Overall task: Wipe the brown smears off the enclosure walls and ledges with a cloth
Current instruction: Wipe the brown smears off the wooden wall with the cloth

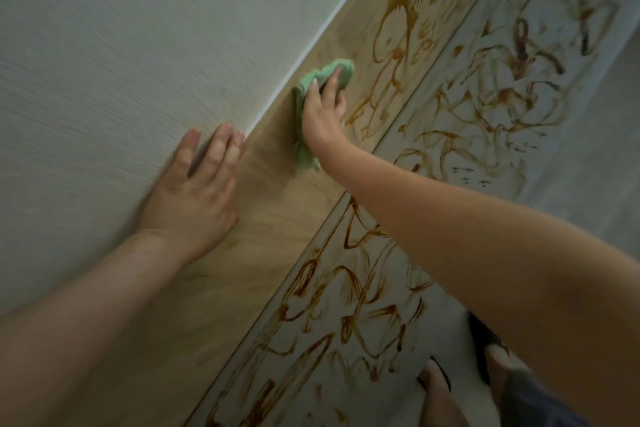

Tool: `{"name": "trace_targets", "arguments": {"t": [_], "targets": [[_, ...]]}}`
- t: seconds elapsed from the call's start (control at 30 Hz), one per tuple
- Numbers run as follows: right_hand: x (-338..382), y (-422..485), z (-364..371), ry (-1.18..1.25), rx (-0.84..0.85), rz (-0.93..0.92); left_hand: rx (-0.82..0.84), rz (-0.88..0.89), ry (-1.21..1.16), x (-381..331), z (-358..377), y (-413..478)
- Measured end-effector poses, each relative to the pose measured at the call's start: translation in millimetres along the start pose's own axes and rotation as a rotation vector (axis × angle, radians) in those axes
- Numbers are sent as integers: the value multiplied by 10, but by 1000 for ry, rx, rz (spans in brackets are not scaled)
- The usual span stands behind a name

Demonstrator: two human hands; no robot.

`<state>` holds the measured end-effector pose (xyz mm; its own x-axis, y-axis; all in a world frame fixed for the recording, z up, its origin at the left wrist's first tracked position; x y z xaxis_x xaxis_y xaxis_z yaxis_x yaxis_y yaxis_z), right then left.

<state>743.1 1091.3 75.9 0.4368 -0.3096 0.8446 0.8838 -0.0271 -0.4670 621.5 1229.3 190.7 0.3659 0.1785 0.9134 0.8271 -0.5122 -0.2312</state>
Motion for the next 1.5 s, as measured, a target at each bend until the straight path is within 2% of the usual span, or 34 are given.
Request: {"name": "trace_targets", "arguments": {"t": [0.07,0.13,0.23,0.33,0.43,0.5,0.57,0.67,0.9,1.03,1.2,1.33,1.43,1.5], "targets": [[272,203,-180,-8,-29,-64,82,12,-6,-2,-71,60],[296,415,-355,17,-55,-58,54,-8,-12,101,-240,271],[-123,518,-425,74,-46,122,5,-11,-13,246,-423,812],[-700,160,-136,105,67,331,-34,-16,40,320,-579,1424],[-824,158,-58,186,91,380,-56,-77,14,402,-620,1928],[-759,403,-166,247,32,369,-43,-9,108,375,-543,2120],[-768,621,-302,269,-29,352,-29,38,137,354,-439,2171],[-964,877,-509,264,-88,370,-48,47,30,350,-411,2169],[-1714,1551,-903,394,-294,585,-96,46,-22,346,-434,2192],[-2222,1791,-895,492,-313,650,-108,46,-13,335,-430,2176],[-3561,2224,-909,541,-393,741,-103,46,-14,330,-404,2184],[-3522,2019,-884,514,-368,741,-77,51,8,321,-396,2187],[-4084,2067,-607,630,-358,790,-88,49,27,321,-424,2185],[-4037,2018,-452,662,-406,776,-89,49,42,313,-429,2188]]}}
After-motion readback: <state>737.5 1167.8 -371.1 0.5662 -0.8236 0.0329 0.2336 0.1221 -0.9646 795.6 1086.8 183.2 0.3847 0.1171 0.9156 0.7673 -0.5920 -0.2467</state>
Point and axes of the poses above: each hand's wrist, its own y-axis towards the middle knuckle, its own z-axis out of the palm, x = y × z, the point moved 9 cm from there along y, towards the middle knuckle, and after that the axes turned 12 degrees about y, right-handed, at the moved point
